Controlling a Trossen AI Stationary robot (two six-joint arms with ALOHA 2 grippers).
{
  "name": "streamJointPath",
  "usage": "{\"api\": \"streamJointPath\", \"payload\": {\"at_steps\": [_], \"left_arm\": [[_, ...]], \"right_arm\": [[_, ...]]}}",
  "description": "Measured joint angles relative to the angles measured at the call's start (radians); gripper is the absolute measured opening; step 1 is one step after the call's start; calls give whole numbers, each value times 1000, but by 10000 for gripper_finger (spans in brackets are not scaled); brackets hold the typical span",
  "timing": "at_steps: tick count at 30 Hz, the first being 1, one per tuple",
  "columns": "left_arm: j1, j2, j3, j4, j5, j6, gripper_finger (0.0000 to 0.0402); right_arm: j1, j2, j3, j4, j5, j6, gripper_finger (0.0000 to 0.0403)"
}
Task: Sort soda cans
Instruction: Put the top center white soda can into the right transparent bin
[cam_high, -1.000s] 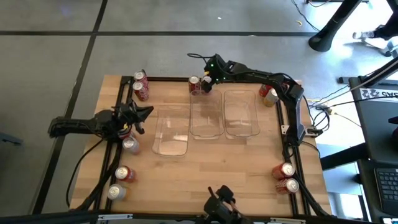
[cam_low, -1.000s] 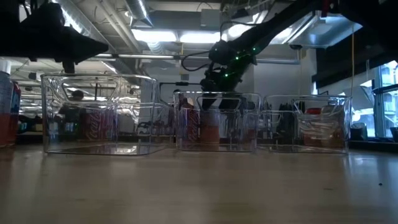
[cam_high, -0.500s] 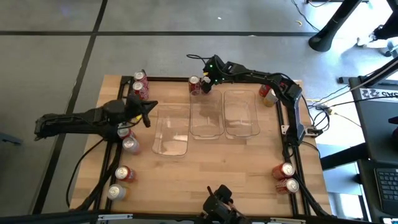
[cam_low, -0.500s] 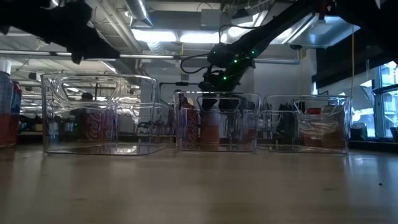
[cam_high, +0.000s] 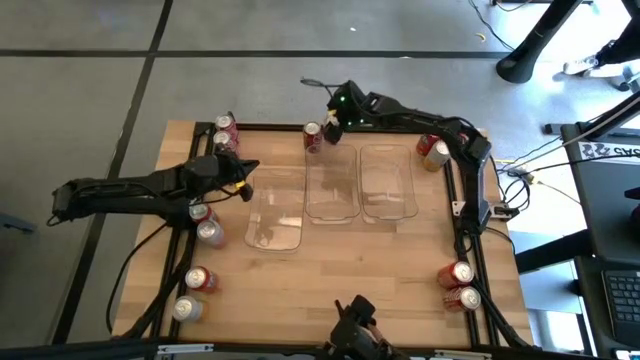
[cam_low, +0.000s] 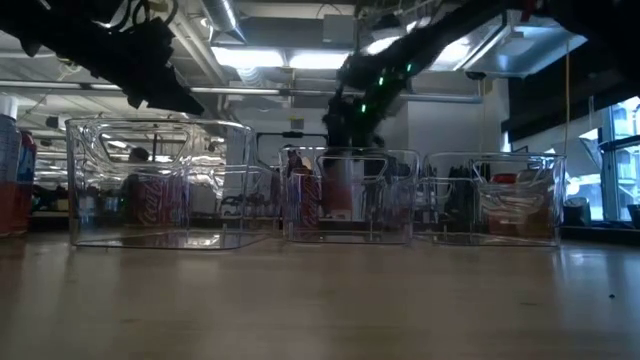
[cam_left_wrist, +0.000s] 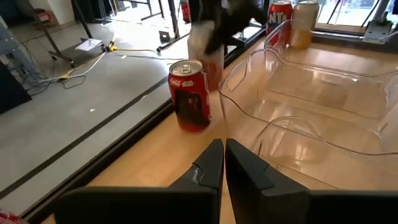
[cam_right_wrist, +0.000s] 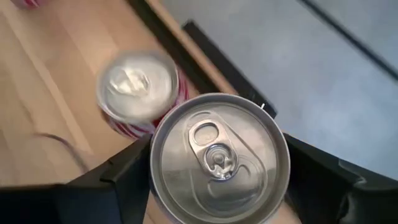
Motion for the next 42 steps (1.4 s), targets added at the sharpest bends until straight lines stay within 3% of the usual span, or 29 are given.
{"api": "streamJointPath", "payload": {"at_steps": [10, 20, 25, 34, 42], "left_arm": [[0, -1, 0, 13, 0, 29, 11], [0, -1, 0, 13, 0, 31, 11], [0, -1, 0, 13, -1, 56, 11], [0, -1, 0, 13, -2, 82, 11], [0, -1, -1, 15, -2, 74, 11]], "right_arm": [[0, -227, 31, -227, 26, -25, 289], [1, -425, 2, -532, 48, 69, 290], [1, -507, -134, -538, 42, 129, 291], [1, -681, -454, -400, 69, 245, 291], [1, -724, -690, -212, 86, 290, 291]]}}
